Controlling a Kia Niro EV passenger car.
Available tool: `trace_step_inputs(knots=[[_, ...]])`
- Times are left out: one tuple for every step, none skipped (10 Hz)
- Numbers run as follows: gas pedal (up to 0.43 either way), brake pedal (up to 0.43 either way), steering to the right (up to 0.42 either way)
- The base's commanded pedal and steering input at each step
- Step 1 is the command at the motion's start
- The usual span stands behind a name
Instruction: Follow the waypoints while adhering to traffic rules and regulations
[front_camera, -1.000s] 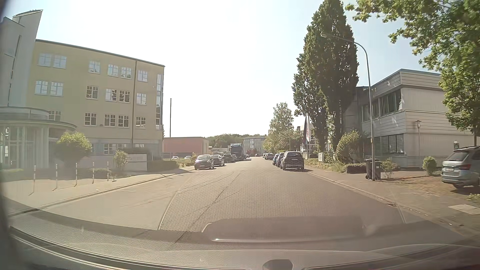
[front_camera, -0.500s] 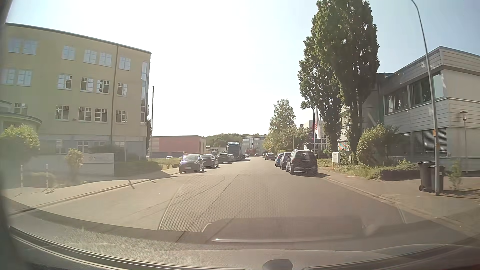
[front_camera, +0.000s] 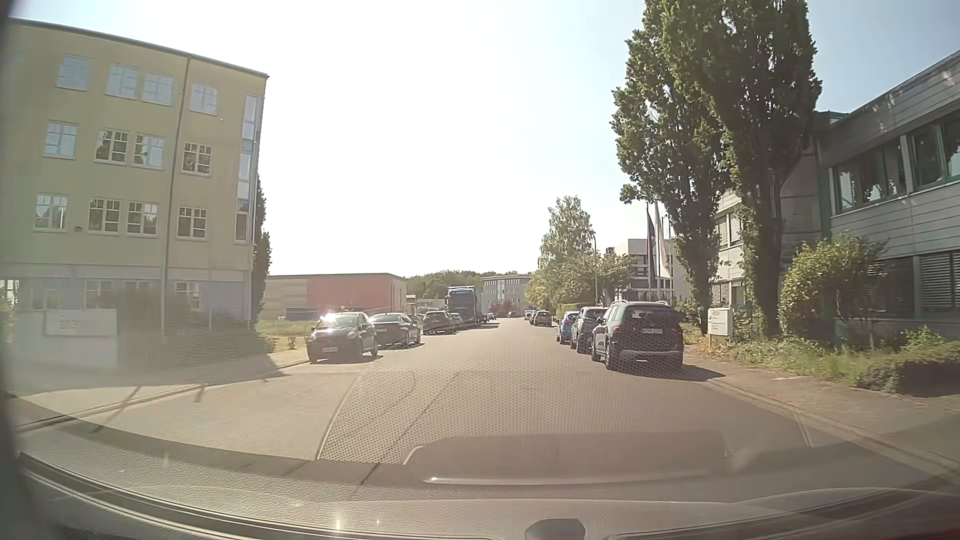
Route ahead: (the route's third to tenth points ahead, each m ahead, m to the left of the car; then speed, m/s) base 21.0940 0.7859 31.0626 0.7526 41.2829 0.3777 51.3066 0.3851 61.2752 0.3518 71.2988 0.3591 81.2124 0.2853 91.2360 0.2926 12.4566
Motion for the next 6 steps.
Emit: trace_step_inputs(knots=[[0.028,0.018,0.003],[0.028,0.018,0.003],[0.028,0.018,0.003],[0.028,0.018,0.003],[0.028,0.018,0.002],[0.028,0.018,0.0]])
